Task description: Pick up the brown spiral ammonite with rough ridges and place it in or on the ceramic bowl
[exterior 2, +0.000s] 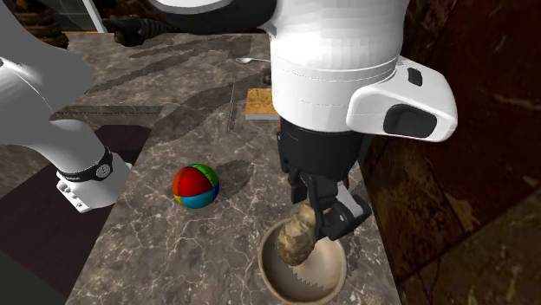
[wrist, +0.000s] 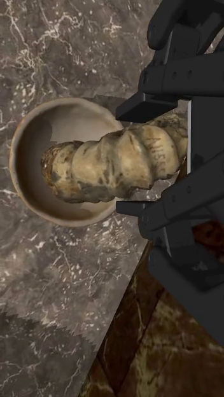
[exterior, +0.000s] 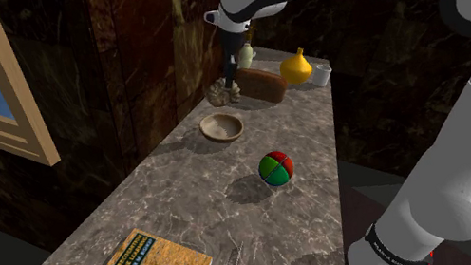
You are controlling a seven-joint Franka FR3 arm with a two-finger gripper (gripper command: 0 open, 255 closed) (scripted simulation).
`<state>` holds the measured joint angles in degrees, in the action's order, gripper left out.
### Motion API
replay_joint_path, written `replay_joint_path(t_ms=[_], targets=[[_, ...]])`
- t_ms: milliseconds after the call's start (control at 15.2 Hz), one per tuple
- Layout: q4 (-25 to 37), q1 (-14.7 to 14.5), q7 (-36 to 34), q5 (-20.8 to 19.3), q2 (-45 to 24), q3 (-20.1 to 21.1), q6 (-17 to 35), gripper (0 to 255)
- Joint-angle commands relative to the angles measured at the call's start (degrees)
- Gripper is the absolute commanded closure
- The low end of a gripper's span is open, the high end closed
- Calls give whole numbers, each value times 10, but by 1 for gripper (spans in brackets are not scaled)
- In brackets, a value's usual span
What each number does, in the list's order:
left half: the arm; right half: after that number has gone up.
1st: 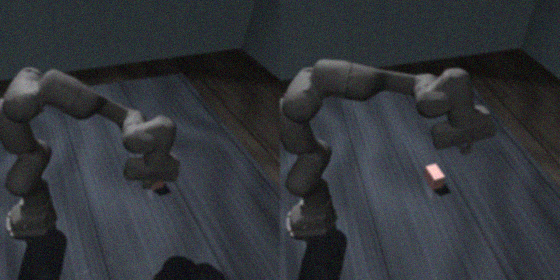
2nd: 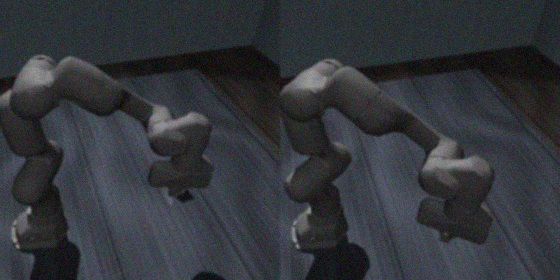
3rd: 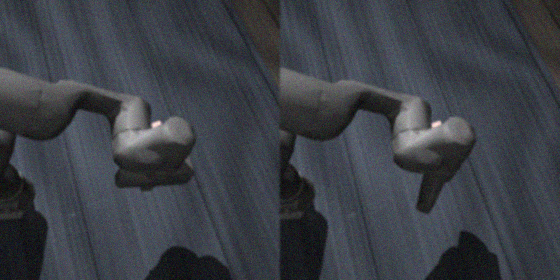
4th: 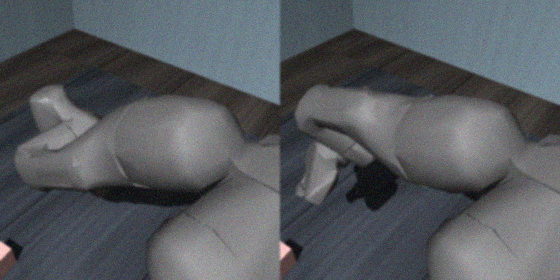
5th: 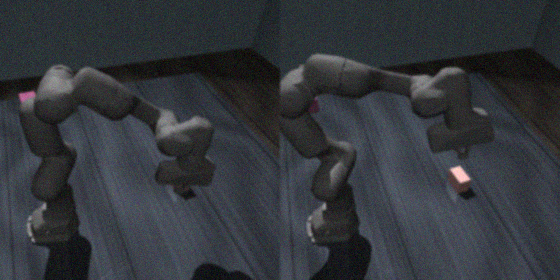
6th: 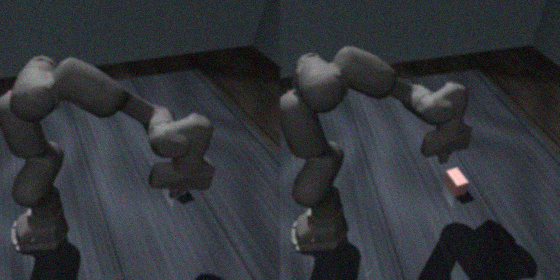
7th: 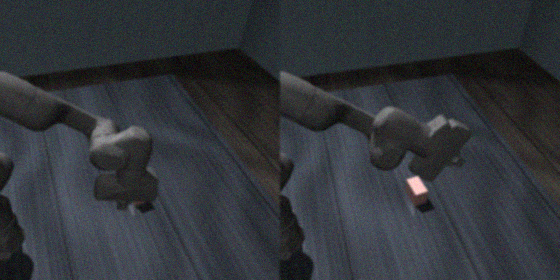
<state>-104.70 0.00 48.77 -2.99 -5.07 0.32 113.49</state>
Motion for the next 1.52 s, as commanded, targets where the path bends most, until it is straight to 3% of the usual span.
replay_joint_path(t_ms=[0,924,1386,1452], targets=[[-13,0,0,0,-3,0,17,255],[-81,1,-6,-4,-35,-1,116,255],[-81,1,-6,-4,-35,-1,116,255],[-81,1,-6,-4,-35,-1,116,0]])
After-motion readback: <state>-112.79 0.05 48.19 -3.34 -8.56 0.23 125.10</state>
